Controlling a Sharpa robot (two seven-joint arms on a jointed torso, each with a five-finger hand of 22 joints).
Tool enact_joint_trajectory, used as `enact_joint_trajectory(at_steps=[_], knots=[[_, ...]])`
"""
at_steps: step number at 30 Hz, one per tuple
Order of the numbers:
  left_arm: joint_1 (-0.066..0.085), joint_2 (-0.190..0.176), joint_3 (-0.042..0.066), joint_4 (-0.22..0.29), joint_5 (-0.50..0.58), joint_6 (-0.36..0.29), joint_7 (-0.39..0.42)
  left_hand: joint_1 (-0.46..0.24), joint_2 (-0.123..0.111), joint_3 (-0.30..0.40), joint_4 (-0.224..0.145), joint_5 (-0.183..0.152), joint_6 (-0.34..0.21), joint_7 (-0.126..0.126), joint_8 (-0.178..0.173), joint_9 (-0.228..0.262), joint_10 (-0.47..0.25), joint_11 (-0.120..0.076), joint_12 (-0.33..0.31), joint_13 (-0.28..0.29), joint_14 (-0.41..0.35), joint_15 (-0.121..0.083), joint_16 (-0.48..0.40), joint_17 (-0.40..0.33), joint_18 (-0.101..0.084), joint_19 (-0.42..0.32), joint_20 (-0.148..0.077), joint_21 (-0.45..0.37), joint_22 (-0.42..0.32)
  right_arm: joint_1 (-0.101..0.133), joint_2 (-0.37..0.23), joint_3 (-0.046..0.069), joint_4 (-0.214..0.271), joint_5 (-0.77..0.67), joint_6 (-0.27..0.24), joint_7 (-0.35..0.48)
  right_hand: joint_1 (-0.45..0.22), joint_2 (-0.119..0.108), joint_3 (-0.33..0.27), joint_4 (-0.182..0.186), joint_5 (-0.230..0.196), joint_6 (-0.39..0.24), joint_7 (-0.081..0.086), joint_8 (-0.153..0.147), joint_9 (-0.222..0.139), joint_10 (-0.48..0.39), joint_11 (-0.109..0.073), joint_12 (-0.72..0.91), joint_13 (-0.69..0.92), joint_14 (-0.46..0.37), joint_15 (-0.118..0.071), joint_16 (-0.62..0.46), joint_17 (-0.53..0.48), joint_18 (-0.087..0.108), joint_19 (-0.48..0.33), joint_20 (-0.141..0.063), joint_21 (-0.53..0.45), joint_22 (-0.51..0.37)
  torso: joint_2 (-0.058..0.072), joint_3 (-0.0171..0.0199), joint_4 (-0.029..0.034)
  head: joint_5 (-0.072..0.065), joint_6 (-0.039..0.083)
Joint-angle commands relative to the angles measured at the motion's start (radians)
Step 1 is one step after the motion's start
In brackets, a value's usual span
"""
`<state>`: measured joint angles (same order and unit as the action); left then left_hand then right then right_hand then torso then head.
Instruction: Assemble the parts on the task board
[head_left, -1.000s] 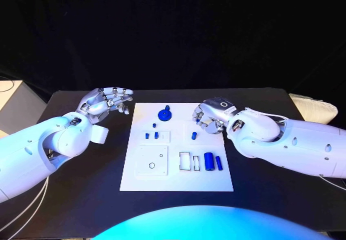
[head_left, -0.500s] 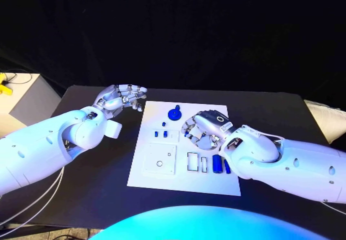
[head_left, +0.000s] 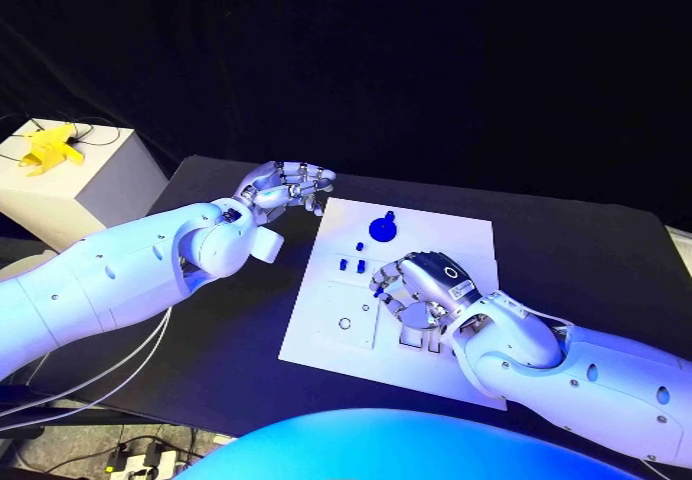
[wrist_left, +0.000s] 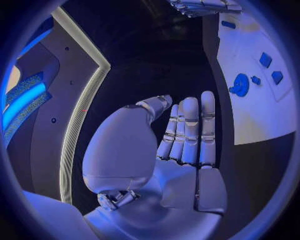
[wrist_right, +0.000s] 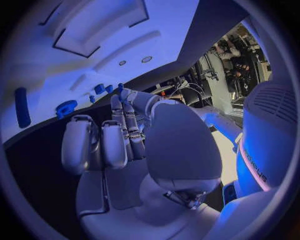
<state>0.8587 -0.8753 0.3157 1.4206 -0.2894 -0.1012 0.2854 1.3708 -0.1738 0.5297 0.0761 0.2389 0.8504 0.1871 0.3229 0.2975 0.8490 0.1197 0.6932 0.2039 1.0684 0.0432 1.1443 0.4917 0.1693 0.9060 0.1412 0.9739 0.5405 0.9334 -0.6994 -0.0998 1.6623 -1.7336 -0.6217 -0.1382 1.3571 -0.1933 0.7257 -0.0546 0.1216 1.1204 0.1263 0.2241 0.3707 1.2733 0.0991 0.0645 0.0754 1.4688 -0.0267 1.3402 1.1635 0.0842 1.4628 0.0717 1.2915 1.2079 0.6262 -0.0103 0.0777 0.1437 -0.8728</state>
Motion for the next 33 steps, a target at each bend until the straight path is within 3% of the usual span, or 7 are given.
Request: enact_joint_trajectory(at_steps=[1, 11, 33], knots=[[0.001, 0.005, 0.001, -0.003, 0.002, -0.001, 0.005, 0.0, 0.004, -0.006, -0.002, -0.003, -0.006, 0.0, 0.006, -0.001, -0.008, 0.0, -0.005, -0.002, -0.003, 0.003, -0.004, -0.002, 0.016, 0.009, 0.001, -0.005, -0.001, -0.008, 0.012, -0.001, -0.014, -0.02, -0.013, 0.019, 0.012, 0.015, 0.006, 0.0, 0.004, 0.001, -0.002, 0.004, 0.002, 0.059, -0.048, 0.003, 0.026, 0.027, -0.006, 0.003, 0.0, -0.012, -0.003, -0.006, 0.004, -0.002, 0.001, 0.0001, 0.0003, 0.017, 0.0], [0.001, 0.009, 0.001, -0.006, 0.002, -0.001, 0.004, 0.0, 0.004, -0.006, -0.002, -0.003, -0.005, -0.001, 0.007, -0.001, -0.008, 0.0, -0.005, -0.002, -0.003, 0.003, -0.004, -0.002, 0.016, 0.009, 0.001, -0.006, -0.002, -0.018, 0.034, -0.005, -0.05, -0.041, 0.002, 0.006, 0.012, 0.015, 0.006, 0.0, 0.004, 0.001, -0.002, 0.004, 0.002, 0.059, -0.048, 0.003, 0.026, 0.027, -0.006, 0.003, 0.0, -0.012, -0.003, -0.006, 0.004, -0.002, 0.001, 0.0005, -0.001, 0.032, 0.0], [0.001, 0.014, 0.001, -0.007, 0.002, 0.003, 0.0, 0.0, 0.004, -0.007, -0.002, -0.003, -0.005, -0.001, 0.008, -0.001, -0.008, 0.0, -0.005, -0.002, -0.004, 0.003, -0.004, -0.002, 0.016, 0.01, 0.001, -0.007, -0.002, -0.033, 0.064, -0.012, -0.066, -0.067, 0.014, -0.011, 0.012, 0.015, 0.006, -0.001, 0.005, 0.0, -0.001, 0.004, 0.002, 0.058, -0.048, 0.003, 0.026, 0.027, -0.005, 0.003, -0.002, -0.011, -0.003, -0.006, 0.003, -0.003, 0.002, 0.0012, 0.0002, 0.031, 0.0]])
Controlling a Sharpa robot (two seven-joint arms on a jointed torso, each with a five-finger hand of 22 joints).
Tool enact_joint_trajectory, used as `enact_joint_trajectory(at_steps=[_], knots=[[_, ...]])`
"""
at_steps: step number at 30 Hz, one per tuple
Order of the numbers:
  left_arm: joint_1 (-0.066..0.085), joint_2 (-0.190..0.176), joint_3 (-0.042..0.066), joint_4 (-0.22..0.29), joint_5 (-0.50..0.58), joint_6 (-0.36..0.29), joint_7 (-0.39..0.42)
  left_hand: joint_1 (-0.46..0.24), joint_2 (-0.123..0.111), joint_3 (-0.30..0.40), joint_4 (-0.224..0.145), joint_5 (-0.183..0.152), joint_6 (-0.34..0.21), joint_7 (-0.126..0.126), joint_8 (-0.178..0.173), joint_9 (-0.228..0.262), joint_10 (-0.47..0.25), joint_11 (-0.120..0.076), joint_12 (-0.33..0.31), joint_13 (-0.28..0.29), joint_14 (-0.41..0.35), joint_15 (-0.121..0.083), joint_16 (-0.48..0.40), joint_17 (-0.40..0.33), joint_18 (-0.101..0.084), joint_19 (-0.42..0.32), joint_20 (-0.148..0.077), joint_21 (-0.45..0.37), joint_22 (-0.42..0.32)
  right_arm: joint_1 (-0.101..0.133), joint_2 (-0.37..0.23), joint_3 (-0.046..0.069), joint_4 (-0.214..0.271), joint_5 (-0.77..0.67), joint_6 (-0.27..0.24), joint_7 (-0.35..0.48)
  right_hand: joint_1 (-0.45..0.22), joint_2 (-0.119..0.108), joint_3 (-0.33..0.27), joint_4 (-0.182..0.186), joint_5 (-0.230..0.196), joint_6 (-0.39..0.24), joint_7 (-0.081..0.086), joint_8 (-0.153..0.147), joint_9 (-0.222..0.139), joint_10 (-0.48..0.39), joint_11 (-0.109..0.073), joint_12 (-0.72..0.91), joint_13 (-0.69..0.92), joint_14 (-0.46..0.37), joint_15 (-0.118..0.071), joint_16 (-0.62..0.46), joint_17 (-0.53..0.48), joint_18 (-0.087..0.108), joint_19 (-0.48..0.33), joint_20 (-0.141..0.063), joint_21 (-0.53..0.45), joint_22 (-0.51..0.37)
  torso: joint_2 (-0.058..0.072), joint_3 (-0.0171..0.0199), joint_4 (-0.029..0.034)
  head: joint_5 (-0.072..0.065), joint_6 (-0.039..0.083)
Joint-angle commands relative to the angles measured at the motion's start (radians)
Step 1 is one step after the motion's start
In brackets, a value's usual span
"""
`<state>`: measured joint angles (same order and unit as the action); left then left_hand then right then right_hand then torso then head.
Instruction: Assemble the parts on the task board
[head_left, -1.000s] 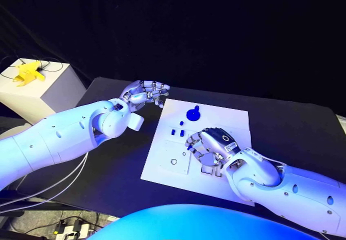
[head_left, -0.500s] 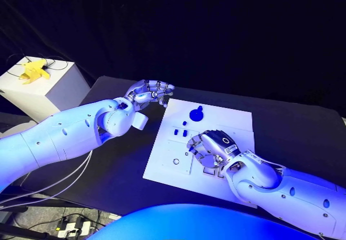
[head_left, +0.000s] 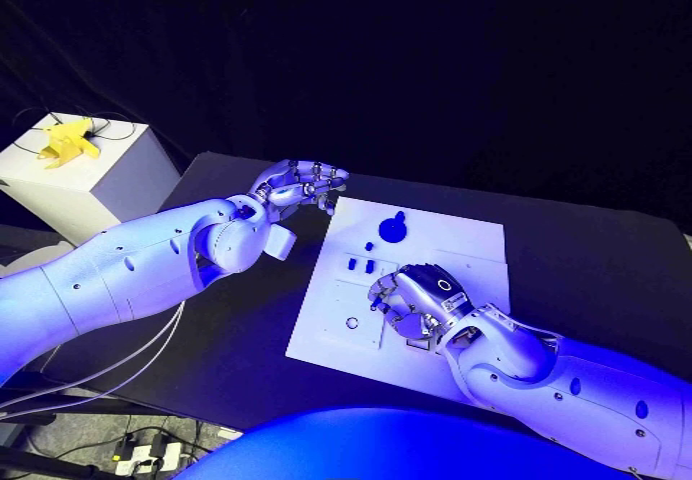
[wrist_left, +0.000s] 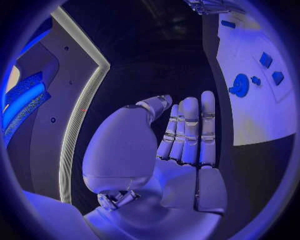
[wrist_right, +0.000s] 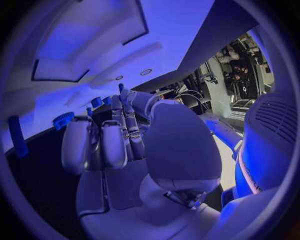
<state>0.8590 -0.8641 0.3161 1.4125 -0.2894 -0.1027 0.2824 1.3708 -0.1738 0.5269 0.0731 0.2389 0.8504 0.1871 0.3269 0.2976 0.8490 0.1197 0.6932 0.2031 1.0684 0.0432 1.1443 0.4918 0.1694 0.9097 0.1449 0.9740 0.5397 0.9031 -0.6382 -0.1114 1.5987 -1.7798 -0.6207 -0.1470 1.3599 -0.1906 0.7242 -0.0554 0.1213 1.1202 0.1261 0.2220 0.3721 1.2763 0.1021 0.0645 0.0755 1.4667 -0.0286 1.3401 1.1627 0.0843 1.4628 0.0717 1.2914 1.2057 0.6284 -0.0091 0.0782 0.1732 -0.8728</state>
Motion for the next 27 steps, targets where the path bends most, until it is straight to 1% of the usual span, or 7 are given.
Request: enact_joint_trajectory(at_steps=[1, 9, 17, 20, 27], knots=[[0.001, 0.003, 0.001, 0.001, 0.002, 0.005, 0.003, 0.0, 0.004, -0.004, 0.001, -0.003, -0.005, -0.001, 0.004, -0.001, -0.008, 0.0, -0.005, -0.001, -0.004, 0.003, -0.004, -0.002, 0.016, 0.006, -0.003, -0.007, -0.002, -0.003, 0.003, 0.0, -0.004, -0.021, 0.013, -0.002, 0.009, 0.012, 0.008, 0.0, 0.005, 0.001, -0.001, 0.006, 0.001, 0.055, -0.051, 0.003, 0.026, 0.029, -0.004, 0.003, -0.001, -0.011, -0.003, -0.006, 0.003, -0.001, -0.001, -0.0002, -0.0008, 0.002, 0.0], [0.001, 0.003, 0.001, 0.001, 0.002, 0.008, 0.001, 0.0, 0.004, -0.006, 0.002, -0.003, -0.006, -0.001, 0.005, -0.001, -0.009, 0.0, -0.005, -0.002, -0.005, 0.003, -0.005, -0.002, 0.016, 0.007, -0.003, -0.009, -0.003, -0.009, 0.007, -0.001, -0.01, -0.023, 0.022, -0.002, 0.009, 0.012, 0.008, 0.0, 0.005, 0.001, -0.001, 0.006, 0.001, 0.055, -0.051, 0.003, 0.026, 0.029, -0.004, 0.003, -0.001, -0.011, -0.003, -0.006, 0.003, -0.001, -0.001, 0.0, -0.0008, 0.003, 0.0], [0.001, 0.003, 0.001, 0.0, 0.002, 0.009, 0.0, 0.0, 0.004, -0.006, 0.002, -0.003, -0.006, -0.001, 0.005, -0.001, -0.009, 0.0, -0.005, -0.002, -0.005, 0.003, -0.005, -0.002, 0.016, 0.007, -0.003, -0.009, -0.003, -0.012, 0.01, -0.002, -0.017, -0.024, 0.03, -0.004, 0.007, 0.012, 0.009, -0.001, 0.006, 0.0, -0.001, 0.007, 0.003, 0.055, -0.05, 0.002, 0.027, 0.028, -0.003, 0.003, -0.002, -0.011, -0.005, -0.006, 0.002, -0.002, -0.001, -0.0008, -0.0007, 0.002, 0.0], [0.001, 0.003, 0.001, 0.0, 0.002, 0.01, -0.001, 0.0, 0.004, -0.006, 0.002, -0.003, -0.006, -0.001, 0.005, -0.001, -0.009, 0.0, -0.005, -0.002, -0.005, 0.003, -0.005, -0.002, 0.016, 0.007, -0.003, -0.009, -0.003, -0.012, 0.011, -0.002, -0.021, -0.023, 0.033, -0.006, 0.006, 0.012, 0.009, -0.001, 0.007, 0.0, -0.001, 0.007, 0.003, 0.055, -0.05, 0.002, 0.027, 0.028, -0.003, 0.002, -0.003, -0.011, -0.006, -0.006, 0.001, -0.004, -0.001, -0.0012, -0.0013, 0.004, 0.0], [0.001, 0.003, 0.001, 0.0, 0.002, 0.01, -0.002, 0.0, 0.004, -0.008, 0.003, -0.003, -0.006, 0.0, 0.005, -0.001, -0.01, 0.001, -0.005, -0.003, -0.005, 0.004, -0.005, -0.002, 0.016, 0.007, -0.003, -0.01, -0.005, -0.013, 0.017, -0.002, -0.031, -0.025, 0.036, -0.011, 0.006, 0.012, 0.01, -0.002, 0.007, -0.001, 0.0, 0.007, 0.003, 0.055, -0.05, 0.002, 0.027, 0.028, -0.003, 0.001, -0.005, -0.011, -0.006, -0.006, 0.001, -0.002, -0.001, 0.0, 0.0, 0.007, 0.0]])
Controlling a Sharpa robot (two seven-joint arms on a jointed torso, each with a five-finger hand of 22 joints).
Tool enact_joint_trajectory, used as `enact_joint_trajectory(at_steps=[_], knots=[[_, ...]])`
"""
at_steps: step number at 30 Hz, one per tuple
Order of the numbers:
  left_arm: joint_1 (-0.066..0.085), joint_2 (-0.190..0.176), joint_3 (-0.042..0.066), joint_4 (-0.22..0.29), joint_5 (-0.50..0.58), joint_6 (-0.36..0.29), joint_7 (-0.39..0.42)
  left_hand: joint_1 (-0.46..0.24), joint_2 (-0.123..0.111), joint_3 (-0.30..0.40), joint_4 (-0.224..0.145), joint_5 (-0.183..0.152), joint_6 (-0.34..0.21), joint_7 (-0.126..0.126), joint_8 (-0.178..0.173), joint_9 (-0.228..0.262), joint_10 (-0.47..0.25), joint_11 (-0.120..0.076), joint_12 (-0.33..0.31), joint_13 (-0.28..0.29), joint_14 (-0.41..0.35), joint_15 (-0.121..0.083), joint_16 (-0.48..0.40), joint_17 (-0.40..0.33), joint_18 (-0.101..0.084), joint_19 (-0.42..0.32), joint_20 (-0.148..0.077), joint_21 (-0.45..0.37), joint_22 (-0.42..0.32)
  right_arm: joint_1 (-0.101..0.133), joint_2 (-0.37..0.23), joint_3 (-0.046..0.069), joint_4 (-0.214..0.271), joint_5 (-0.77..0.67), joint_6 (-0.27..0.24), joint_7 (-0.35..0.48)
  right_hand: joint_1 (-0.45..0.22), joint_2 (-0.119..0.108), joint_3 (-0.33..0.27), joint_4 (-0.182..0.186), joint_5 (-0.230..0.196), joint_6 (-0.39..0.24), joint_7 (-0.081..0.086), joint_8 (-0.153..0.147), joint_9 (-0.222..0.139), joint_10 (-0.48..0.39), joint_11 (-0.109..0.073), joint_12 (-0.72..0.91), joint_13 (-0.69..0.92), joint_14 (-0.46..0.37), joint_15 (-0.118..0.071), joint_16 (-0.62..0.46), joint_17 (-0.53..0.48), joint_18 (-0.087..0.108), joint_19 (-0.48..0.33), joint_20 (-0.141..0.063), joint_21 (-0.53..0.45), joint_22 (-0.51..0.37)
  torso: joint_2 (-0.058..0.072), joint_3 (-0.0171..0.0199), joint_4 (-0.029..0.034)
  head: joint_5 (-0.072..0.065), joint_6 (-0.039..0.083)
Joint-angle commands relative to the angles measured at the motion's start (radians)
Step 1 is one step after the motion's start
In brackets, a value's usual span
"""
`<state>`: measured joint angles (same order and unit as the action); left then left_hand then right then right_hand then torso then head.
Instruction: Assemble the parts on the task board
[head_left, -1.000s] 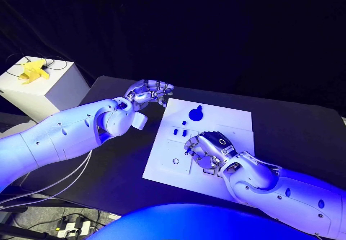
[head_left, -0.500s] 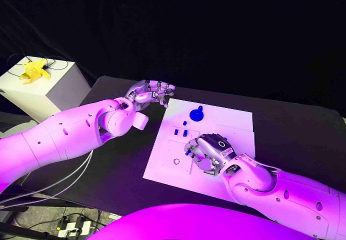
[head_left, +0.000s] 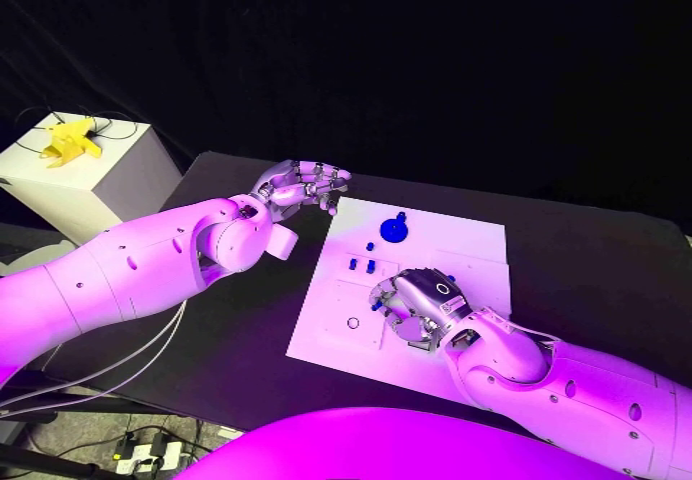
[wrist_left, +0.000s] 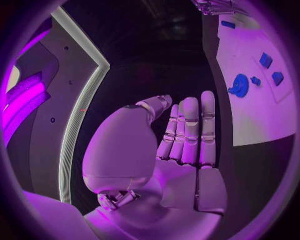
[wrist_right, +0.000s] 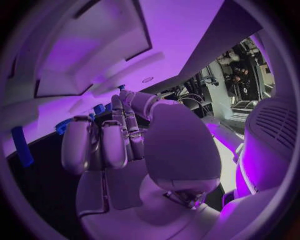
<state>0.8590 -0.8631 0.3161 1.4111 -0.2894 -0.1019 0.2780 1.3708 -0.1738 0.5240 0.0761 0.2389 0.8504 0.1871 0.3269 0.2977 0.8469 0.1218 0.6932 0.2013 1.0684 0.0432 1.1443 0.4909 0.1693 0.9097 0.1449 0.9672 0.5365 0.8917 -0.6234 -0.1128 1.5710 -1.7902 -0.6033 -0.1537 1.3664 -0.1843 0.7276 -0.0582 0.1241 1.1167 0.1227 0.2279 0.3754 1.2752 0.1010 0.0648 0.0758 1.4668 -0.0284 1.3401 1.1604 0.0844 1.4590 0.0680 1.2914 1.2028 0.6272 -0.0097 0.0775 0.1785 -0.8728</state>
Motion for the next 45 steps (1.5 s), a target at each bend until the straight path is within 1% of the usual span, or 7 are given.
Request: enact_joint_trajectory(at_steps=[1, 15, 26, 30, 37, 38, 45], knots=[[0.001, 0.002, 0.001, 0.002, 0.002, 0.009, 0.002, 0.0, 0.004, -0.005, 0.0, -0.003, -0.006, 0.0, 0.006, -0.001, -0.008, -0.002, -0.005, -0.001, -0.005, 0.004, -0.005, -0.001, 0.016, 0.008, -0.002, -0.004, -0.001, -0.002, 0.003, -0.001, -0.005, -0.015, 0.019, -0.005, -0.001, 0.006, 0.006, 0.001, 0.004, 0.003, 0.003, 0.001, 0.0, 0.056, -0.049, 0.002, 0.027, 0.028, -0.003, 0.001, -0.003, -0.011, -0.002, -0.002, 0.001, 0.0, 0.0, 0.0005, 0.0008, 0.002, 0.0], [0.001, 0.002, 0.001, 0.001, 0.001, 0.012, -0.001, 0.0, 0.004, -0.005, 0.0, -0.003, -0.006, 0.0, 0.006, -0.001, -0.008, -0.002, -0.005, -0.001, -0.005, 0.004, -0.005, -0.001, 0.016, 0.008, -0.002, -0.004, -0.001, -0.005, 0.016, -0.002, -0.017, -0.003, 0.048, 0.025, -0.013, 0.003, 0.003, 0.004, 0.004, -0.004, 0.007, 0.0, 0.002, 0.046, -0.046, -0.002, 0.026, 0.023, 0.0, -0.007, -0.018, -0.008, -0.009, 0.0, -0.009, -0.012, 0.0, 0.0, -0.0006, 0.003, 0.0], [0.001, 0.004, 0.001, -0.001, 0.001, 0.013, -0.004, 0.0, 0.005, -0.006, 0.002, -0.003, -0.007, 0.0, 0.007, -0.001, -0.01, -0.001, -0.005, -0.002, -0.006, 0.004, -0.006, -0.001, 0.016, 0.009, -0.002, -0.006, -0.003, -0.005, 0.017, -0.004, -0.028, 0.038, 0.046, 0.082, -0.068, -0.063, -0.068, 0.031, 0.014, -0.107, 0.04, -0.05, -0.007, -0.15, 0.0, -0.002, -0.013, -0.032, 0.041, -0.101, -0.172, 0.035, -0.113, 0.035, -0.196, -0.224, -0.001, -0.0003, -0.0008, 0.003, 0.0], [0.001, 0.004, 0.001, -0.001, 0.001, 0.014, -0.007, 0.0, 0.005, -0.006, 0.002, -0.003, -0.007, 0.0, 0.007, -0.001, -0.01, -0.001, -0.005, -0.002, -0.006, 0.004, -0.006, -0.001, 0.016, 0.009, -0.002, -0.006, -0.003, -0.005, 0.016, -0.005, -0.029, 0.04, 0.044, 0.079, -0.044, -0.06, -0.12, 0.031, 0.015, -0.131, 0.049, -0.071, -0.015, -0.251, 0.014, 0.004, -0.011, -0.101, 0.052, -0.191, -0.311, 0.069, -0.2, 0.049, -0.364, -0.402, -0.001, 0.0004, -0.0007, 0.003, 0.0], [0.001, 0.004, 0.001, -0.002, 0.001, 0.015, -0.009, -0.001, 0.006, -0.007, 0.003, -0.003, -0.007, 0.0, 0.007, -0.001, -0.01, -0.001, -0.005, -0.003, -0.006, 0.004, -0.006, -0.001, 0.016, 0.009, -0.002, -0.008, -0.004, -0.005, 0.012, -0.005, -0.029, 0.041, 0.027, 0.062, 0.001, -0.045, -0.233, 0.046, 0.024, -0.183, 0.064, -0.119, -0.04, -0.328, 0.027, 0.028, -0.009, -0.158, 0.062, -0.243, -0.409, 0.089, -0.257, 0.059, -0.495, -0.525, -0.001, 0.0006, -0.0008, 0.001, 0.0], [0.001, 0.004, 0.001, -0.002, 0.001, 0.015, -0.01, -0.001, 0.006, -0.007, 0.003, -0.003, -0.007, 0.0, 0.007, -0.001, -0.01, -0.001, -0.005, -0.003, -0.006, 0.004, -0.006, -0.001, 0.016, 0.009, -0.002, -0.008, -0.004, -0.005, 0.011, -0.005, -0.028, 0.041, 0.025, 0.057, 0.013, -0.041, -0.264, 0.053, 0.027, -0.196, 0.073, -0.13, -0.045, -0.344, 0.035, 0.035, -0.008, -0.169, 0.068, -0.252, -0.426, 0.091, -0.266, 0.064, -0.517, -0.544, -0.001, 0.0007, -0.0005, 0.001, 0.0], [0.001, 0.005, 0.001, -0.003, 0.001, 0.016, -0.012, -0.001, 0.006, -0.007, 0.003, -0.003, -0.007, 0.0, 0.007, -0.001, -0.01, -0.001, -0.005, -0.003, -0.006, 0.004, -0.006, -0.001, 0.016, 0.009, -0.002, -0.008, -0.004, -0.005, 0.0, -0.005, -0.017, 0.04, -0.001, 0.034, 0.108, -0.028, -0.429, 0.153, 0.034, -0.218, 0.074, -0.154, -0.059, -0.419, 0.038, 0.1, -0.006, -0.215, 0.073, -0.269, -0.506, 0.099, -0.281, 0.071, -0.585, -0.592, -0.001, 0.0005, -0.0006, -0.003, 0.0]])
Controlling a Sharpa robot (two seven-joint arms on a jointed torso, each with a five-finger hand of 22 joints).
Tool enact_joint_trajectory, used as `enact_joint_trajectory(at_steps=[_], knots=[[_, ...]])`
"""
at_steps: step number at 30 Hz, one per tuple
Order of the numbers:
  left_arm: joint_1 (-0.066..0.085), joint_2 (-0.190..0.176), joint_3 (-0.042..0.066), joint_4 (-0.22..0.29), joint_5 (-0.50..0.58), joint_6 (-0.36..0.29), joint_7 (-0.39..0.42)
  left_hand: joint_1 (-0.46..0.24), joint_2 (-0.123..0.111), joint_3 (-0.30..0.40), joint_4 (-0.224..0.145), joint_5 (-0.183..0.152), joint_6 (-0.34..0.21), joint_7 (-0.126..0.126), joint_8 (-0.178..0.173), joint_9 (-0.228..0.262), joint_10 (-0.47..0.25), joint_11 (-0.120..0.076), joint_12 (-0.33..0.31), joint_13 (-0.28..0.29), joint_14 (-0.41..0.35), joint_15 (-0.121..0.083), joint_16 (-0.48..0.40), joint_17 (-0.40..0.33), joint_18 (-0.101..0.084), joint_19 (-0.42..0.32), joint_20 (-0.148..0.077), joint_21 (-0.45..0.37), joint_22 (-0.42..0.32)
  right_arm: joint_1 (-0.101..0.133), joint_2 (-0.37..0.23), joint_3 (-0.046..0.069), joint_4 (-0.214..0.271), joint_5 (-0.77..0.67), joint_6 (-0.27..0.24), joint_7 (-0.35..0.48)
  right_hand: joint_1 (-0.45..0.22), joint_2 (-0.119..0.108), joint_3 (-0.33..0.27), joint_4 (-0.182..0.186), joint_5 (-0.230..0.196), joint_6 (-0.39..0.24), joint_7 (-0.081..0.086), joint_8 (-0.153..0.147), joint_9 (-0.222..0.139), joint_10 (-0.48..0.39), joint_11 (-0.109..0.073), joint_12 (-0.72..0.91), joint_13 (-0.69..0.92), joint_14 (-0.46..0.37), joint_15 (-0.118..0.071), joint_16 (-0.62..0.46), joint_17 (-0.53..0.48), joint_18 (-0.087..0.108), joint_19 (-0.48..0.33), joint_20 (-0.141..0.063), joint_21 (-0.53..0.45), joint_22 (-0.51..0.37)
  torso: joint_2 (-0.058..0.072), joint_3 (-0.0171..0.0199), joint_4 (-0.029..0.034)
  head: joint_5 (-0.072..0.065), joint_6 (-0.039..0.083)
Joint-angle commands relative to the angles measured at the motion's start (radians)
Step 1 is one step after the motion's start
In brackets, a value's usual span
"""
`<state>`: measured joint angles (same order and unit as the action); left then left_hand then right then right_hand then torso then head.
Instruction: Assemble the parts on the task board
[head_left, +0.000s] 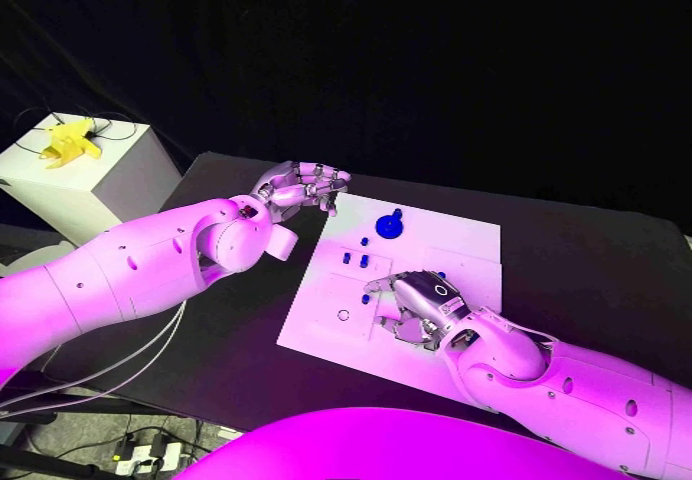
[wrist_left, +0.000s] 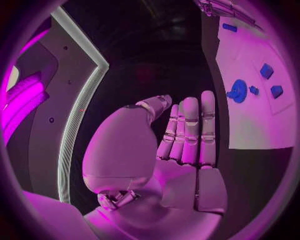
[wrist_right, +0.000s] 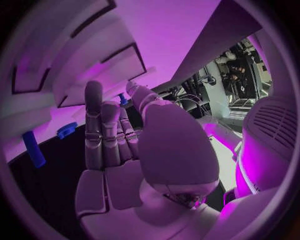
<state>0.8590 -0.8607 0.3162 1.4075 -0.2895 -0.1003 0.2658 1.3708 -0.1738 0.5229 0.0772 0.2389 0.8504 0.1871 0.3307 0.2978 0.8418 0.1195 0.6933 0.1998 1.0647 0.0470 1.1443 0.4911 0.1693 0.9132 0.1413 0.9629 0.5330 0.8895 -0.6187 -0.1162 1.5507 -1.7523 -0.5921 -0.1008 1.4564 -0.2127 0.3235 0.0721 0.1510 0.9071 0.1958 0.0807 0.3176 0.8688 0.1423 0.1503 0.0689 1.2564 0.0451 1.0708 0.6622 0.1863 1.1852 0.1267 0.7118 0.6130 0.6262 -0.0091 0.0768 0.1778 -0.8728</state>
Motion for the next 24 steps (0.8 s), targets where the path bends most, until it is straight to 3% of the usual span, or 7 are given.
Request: enact_joint_trajectory(at_steps=[1, 6, 9, 14, 19, 24], knots=[[0.001, 0.003, 0.001, 0.001, 0.001, 0.015, 0.0, -0.001, 0.006, -0.006, 0.002, -0.003, -0.007, 0.0, 0.004, -0.001, -0.005, 0.001, -0.005, -0.002, -0.003, 0.001, -0.006, -0.001, 0.016, 0.006, 0.001, -0.003, -0.001, -0.003, -0.009, -0.001, 0.01, 0.003, -0.019, -0.02, 0.023, 0.0, -0.032, 0.032, 0.007, -0.008, 0.001, -0.007, -0.002, -0.015, -0.003, 0.019, 0.002, -0.005, 0.0, 0.002, -0.009, -0.003, -0.006, 0.013, -0.007, -0.003, 0.0, 0.0, 0.0, -0.004, 0.0], [0.001, 0.002, 0.001, -0.001, 0.001, 0.015, -0.001, -0.001, 0.006, -0.007, 0.003, -0.003, -0.008, 0.0, 0.004, -0.001, -0.006, 0.002, -0.006, -0.002, -0.003, 0.001, -0.006, -0.001, 0.016, 0.006, 0.001, -0.004, -0.002, 0.006, -0.04, 0.002, 0.052, 0.036, -0.048, -0.017, 0.057, 0.004, -0.035, 0.077, 0.009, 0.017, 0.0, 0.003, -0.001, -0.002, -0.007, 0.063, 0.005, 0.016, -0.004, 0.025, 0.0, -0.006, 0.019, 0.008, 0.004, 0.014, -0.001, 0.0, -0.0011, -0.013, 0.0], [0.001, 0.003, 0.0, -0.001, 0.001, 0.015, -0.001, -0.001, 0.006, -0.007, 0.003, -0.003, -0.008, 0.0, 0.004, -0.001, -0.006, 0.002, -0.006, -0.002, -0.003, 0.001, -0.006, -0.001, 0.016, 0.006, 0.001, -0.004, -0.002, 0.026, -0.072, 0.008, 0.088, 0.089, -0.052, -0.011, 0.061, 0.003, -0.017, 0.09, 0.009, 0.032, -0.005, 0.006, -0.002, 0.02, -0.013, 0.085, 0.004, 0.043, -0.01, 0.052, 0.031, -0.014, 0.05, 0.004, 0.047, 0.061, -0.002, -0.0006, -0.002, -0.026, 0.0], [0.001, 0.003, 0.0, -0.003, 0.001, 0.015, -0.001, -0.002, 0.007, -0.007, 0.004, -0.003, -0.008, 0.0, 0.004, -0.002, -0.007, 0.002, -0.006, -0.002, -0.003, 0.001, -0.006, -0.001, 0.016, 0.007, 0.002, -0.005, -0.002, 0.076, -0.126, 0.014, 0.124, 0.202, -0.019, 0.001, 0.049, -0.007, 0.037, 0.106, 0.013, 0.053, -0.013, 0.006, -0.008, 0.088, -0.024, 0.113, -0.002, 0.123, -0.021, 0.137, 0.151, -0.041, 0.135, -0.007, 0.189, 0.211, -0.003, -0.0002, -0.0045, -0.038, 0.0], [0.0, 0.004, 0.0, -0.007, 0.001, 0.015, -0.002, -0.002, 0.007, -0.007, 0.004, -0.003, -0.008, 0.0, 0.004, -0.002, -0.007, 0.002, -0.006, -0.002, -0.003, 0.001, -0.006, -0.001, 0.016, 0.007, 0.002, -0.005, -0.002, 0.141, -0.193, 0.016, 0.149, 0.332, 0.053, 0.031, 0.016, -0.033, 0.117, 0.119, 0.047, 0.087, -0.018, 0.015, -0.009, 0.16, -0.033, 0.095, -0.005, 0.193, -0.03, 0.221, 0.297, -0.068, 0.207, -0.017, 0.329, 0.362, -0.009, 0.0002, -0.0082, -0.052, 0.0], [0.0, 0.004, 0.0, -0.01, 0.002, 0.015, -0.001, -0.002, 0.007, -0.007, 0.005, -0.003, -0.008, 0.001, 0.005, -0.002, -0.007, 0.002, -0.006, -0.003, -0.003, 0.001, -0.006, -0.001, 0.016, 0.007, 0.002, -0.006, -0.003, 0.187, -0.233, 0.019, 0.163, 0.376, 0.116, 0.038, -0.002, -0.047, 0.152, 0.119, 0.054, 0.099, -0.023, 0.019, -0.007, 0.198, -0.039, 0.078, -0.004, 0.21, -0.034, 0.257, 0.361, -0.081, 0.233, -0.021, 0.395, 0.434, -0.012, 0.0019, -0.0114, -0.062, 0.0]])
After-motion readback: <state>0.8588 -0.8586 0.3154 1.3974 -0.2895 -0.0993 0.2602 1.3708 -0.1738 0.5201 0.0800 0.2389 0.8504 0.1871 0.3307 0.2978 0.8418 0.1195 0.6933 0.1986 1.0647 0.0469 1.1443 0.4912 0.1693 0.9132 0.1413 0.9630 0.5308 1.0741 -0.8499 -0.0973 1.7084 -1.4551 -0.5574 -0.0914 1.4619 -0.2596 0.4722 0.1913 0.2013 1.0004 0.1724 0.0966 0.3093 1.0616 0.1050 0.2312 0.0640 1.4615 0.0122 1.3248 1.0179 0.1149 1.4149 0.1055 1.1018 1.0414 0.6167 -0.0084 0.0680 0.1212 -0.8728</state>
